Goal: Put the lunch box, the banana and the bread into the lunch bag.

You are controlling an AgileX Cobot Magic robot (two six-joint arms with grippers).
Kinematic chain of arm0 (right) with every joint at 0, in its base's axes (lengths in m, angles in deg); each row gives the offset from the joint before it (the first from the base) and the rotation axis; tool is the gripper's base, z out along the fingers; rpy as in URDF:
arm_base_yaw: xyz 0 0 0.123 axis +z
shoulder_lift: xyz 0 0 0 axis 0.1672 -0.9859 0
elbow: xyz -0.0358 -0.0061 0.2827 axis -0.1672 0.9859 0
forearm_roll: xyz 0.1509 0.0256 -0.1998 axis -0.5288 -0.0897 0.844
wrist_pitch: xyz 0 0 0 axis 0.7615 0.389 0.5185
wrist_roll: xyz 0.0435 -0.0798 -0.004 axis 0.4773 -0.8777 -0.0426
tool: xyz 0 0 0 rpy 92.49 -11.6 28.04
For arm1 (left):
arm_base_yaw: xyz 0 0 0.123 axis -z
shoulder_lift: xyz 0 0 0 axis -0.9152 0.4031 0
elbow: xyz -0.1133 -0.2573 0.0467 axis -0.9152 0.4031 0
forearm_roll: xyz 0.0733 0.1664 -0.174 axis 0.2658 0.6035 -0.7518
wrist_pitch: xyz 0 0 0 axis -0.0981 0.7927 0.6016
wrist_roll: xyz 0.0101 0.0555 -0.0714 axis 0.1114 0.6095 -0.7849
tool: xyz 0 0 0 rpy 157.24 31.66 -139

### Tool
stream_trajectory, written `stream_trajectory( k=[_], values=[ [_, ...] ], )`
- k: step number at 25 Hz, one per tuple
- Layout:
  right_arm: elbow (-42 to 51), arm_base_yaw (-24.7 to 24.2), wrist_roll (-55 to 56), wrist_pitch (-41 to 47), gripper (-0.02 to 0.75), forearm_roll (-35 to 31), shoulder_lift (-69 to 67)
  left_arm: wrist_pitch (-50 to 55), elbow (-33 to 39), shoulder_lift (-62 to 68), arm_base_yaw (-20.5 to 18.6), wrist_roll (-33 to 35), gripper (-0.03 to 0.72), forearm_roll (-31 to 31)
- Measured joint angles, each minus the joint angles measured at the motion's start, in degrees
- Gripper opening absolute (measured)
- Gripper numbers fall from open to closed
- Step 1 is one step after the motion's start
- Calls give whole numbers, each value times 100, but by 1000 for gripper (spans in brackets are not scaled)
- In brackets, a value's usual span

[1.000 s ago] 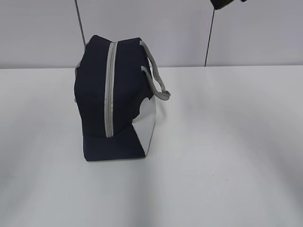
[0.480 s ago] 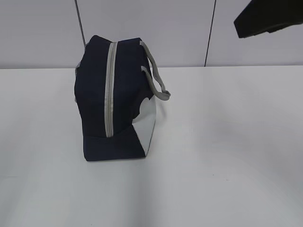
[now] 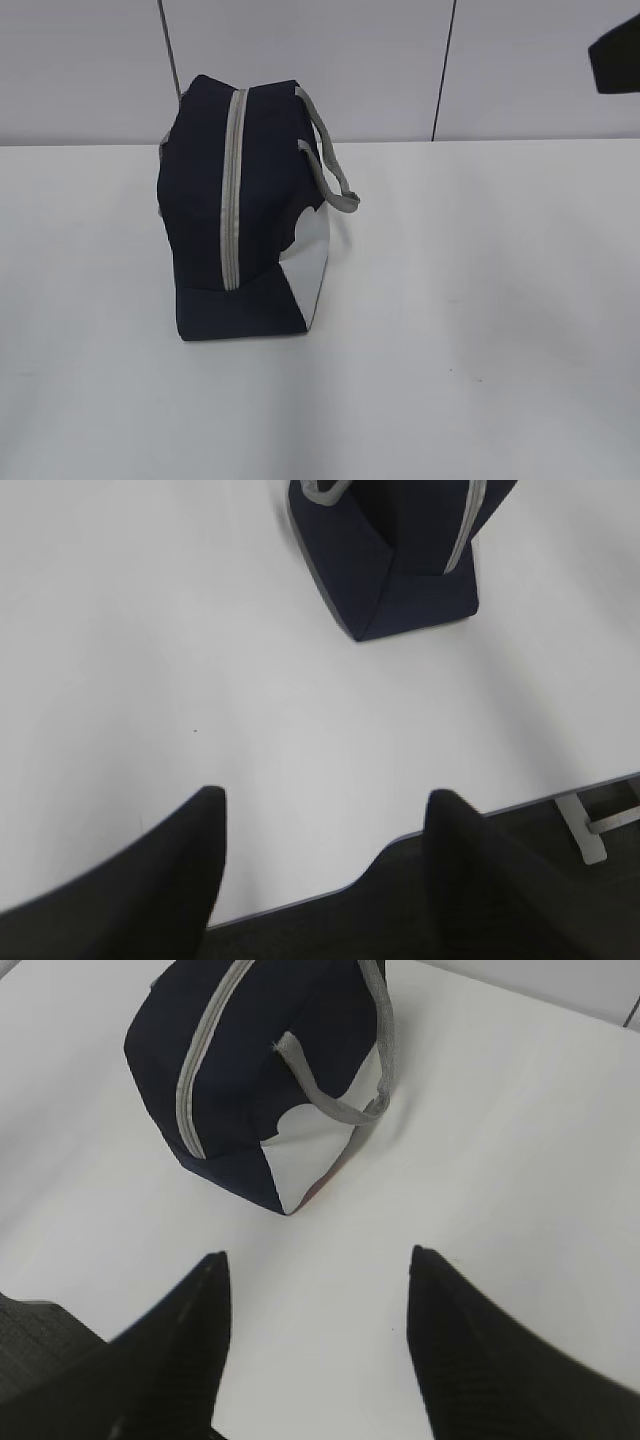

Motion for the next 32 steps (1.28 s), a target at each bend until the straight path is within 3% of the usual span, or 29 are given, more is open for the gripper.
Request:
stream_trajectory(
  k=[4,11,19,23,32],
  values=[
    [496,0,-180,-190,417,24,622,16,38,-215,0,0,435,19],
    [1460,0,-35,161,417,303,1774,31,758,-230,0,0,435,42],
    [2470,0,879,1079,417,1063,3421,-342,847,-230,0,0,435,150],
    [2944,0,1000,1403,417,1115,4192,-717,956,-230,0,0,435,170],
    [3598,0,1037,1345,417,1227,5042,-975,1103,-230,0,0,435,181]
  ],
)
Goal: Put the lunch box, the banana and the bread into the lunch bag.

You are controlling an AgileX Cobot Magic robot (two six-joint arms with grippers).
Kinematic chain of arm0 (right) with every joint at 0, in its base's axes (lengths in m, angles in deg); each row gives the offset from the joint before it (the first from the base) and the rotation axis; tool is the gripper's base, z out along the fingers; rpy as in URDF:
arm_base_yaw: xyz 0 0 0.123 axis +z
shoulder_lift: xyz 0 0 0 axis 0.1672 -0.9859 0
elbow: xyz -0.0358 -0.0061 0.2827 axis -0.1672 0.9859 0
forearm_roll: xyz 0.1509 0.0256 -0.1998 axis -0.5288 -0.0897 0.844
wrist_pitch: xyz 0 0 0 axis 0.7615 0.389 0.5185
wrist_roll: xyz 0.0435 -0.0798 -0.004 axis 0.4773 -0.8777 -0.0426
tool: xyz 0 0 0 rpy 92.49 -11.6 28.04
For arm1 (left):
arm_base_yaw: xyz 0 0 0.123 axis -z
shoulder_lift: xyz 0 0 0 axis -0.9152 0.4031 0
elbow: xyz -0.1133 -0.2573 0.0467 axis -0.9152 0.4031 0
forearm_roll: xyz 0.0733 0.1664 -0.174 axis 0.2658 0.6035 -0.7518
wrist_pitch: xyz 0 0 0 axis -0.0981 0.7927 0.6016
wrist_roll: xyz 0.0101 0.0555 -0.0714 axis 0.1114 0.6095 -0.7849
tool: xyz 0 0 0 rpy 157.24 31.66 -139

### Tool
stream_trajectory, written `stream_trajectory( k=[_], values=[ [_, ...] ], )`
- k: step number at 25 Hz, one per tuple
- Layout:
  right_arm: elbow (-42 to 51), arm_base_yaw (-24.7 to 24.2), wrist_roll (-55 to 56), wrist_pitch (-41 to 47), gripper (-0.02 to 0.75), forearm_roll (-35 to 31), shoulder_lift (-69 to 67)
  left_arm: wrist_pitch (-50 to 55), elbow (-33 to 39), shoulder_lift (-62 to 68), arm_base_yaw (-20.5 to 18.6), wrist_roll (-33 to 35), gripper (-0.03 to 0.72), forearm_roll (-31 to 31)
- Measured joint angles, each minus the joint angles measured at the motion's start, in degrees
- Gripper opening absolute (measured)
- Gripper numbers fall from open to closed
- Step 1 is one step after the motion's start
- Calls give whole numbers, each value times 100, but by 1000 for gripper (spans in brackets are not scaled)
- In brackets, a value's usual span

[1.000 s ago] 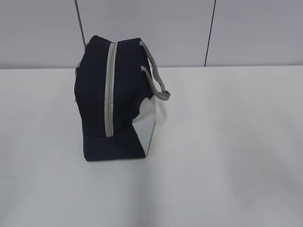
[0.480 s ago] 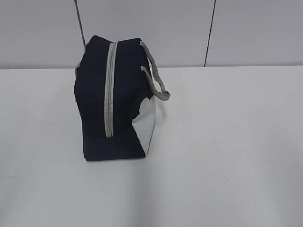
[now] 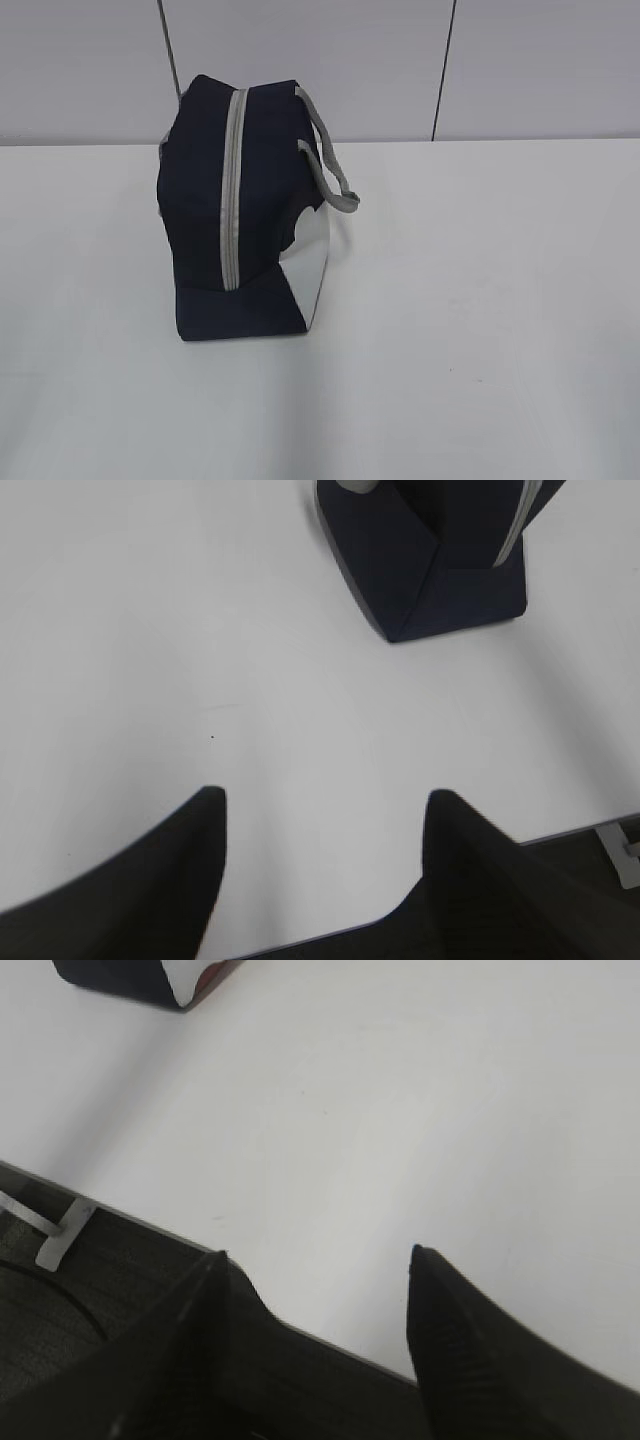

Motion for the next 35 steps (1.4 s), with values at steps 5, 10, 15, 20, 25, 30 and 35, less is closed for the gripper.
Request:
stream_trajectory(
  k=[5,10,15,20,25,30,35],
  values=[
    [190,0,94,-334,417,0,5,-12,0,0,0,0,435,0],
    [190,0,127,-371,417,0,5,-12,0,0,0,0,435,0],
    [194,0,140,-375,417,0,5,-12,4,0,0,0,435,0],
    [203,0,140,-375,417,0,5,-12,4,0,0,0,435,0],
    [203,-194,150,-375,417,0,5,-12,4,0,0,0,435,0],
    [203,-1486,150,-384,417,0,5,-12,4,0,-198,0,435,0],
    [203,-2309,150,-384,417,0,263,-12,4,-93,-585,0,435,0]
  ],
)
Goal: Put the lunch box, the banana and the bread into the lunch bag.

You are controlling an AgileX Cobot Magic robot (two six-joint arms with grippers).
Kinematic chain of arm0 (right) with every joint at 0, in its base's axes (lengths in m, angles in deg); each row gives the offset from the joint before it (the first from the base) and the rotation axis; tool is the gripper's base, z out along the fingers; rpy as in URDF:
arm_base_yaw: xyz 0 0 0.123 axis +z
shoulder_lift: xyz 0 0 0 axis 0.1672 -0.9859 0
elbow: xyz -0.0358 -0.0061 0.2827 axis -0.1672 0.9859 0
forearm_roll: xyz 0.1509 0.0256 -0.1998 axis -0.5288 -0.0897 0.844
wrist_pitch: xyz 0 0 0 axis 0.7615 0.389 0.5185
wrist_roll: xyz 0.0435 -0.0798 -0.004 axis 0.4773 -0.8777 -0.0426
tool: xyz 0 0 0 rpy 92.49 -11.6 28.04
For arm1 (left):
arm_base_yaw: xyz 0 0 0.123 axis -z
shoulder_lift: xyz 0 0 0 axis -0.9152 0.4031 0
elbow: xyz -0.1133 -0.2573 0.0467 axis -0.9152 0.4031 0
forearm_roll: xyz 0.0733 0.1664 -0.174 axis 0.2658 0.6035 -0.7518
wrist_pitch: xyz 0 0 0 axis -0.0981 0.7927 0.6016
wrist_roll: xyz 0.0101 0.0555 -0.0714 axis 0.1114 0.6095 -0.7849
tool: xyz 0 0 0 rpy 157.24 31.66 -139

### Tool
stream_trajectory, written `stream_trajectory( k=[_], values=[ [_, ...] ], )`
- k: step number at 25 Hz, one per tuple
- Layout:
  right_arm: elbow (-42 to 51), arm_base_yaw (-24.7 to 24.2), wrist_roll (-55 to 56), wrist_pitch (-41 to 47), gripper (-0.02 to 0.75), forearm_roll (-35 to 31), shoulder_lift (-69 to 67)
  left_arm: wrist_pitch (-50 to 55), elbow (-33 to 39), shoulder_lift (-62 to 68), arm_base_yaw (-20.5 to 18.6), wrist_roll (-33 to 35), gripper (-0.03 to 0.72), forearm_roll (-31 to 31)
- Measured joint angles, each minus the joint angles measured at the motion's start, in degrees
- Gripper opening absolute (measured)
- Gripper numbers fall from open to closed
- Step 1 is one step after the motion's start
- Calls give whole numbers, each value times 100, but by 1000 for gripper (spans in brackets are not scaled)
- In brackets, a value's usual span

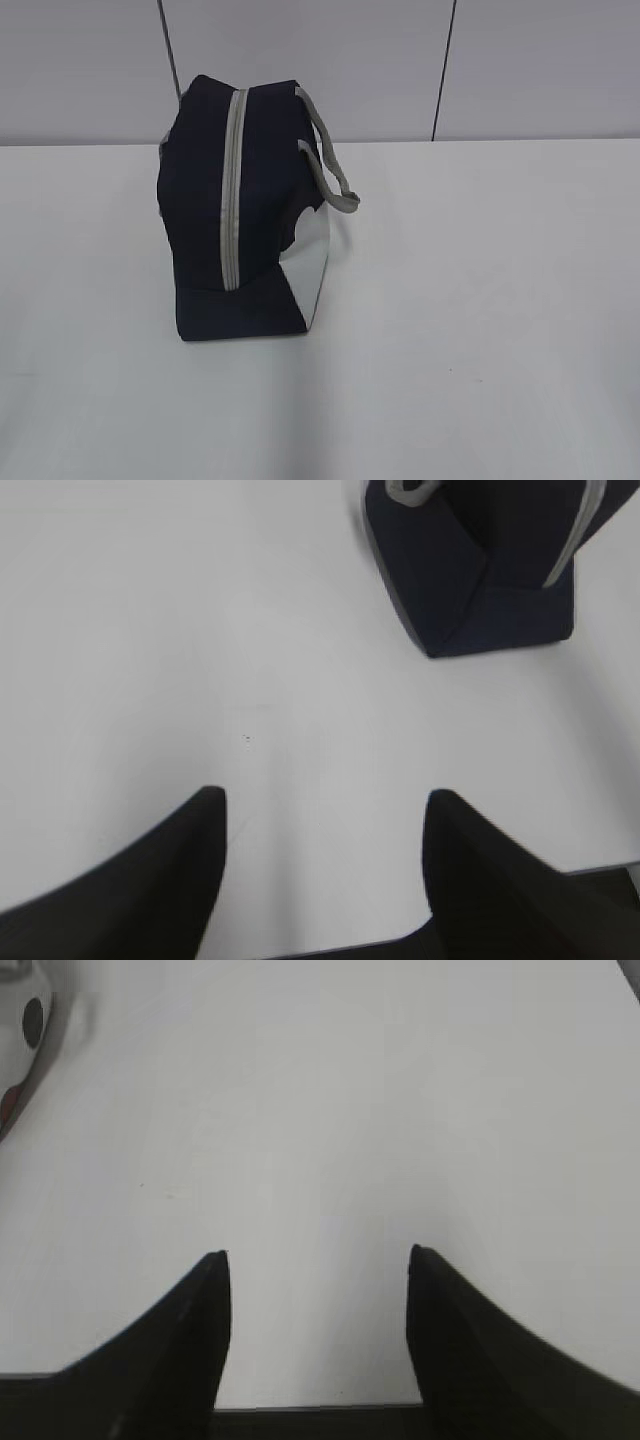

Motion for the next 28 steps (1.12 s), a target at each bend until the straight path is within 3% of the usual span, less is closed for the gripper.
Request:
stream_trajectory(
  k=[7,28],
  values=[
    [0,-67,12,0,417,0,299,-2,0,-418,-223,0,435,0],
    [0,-67,12,0,417,0,310,-2,0,-584,-223,0,434,-5]
  ],
)
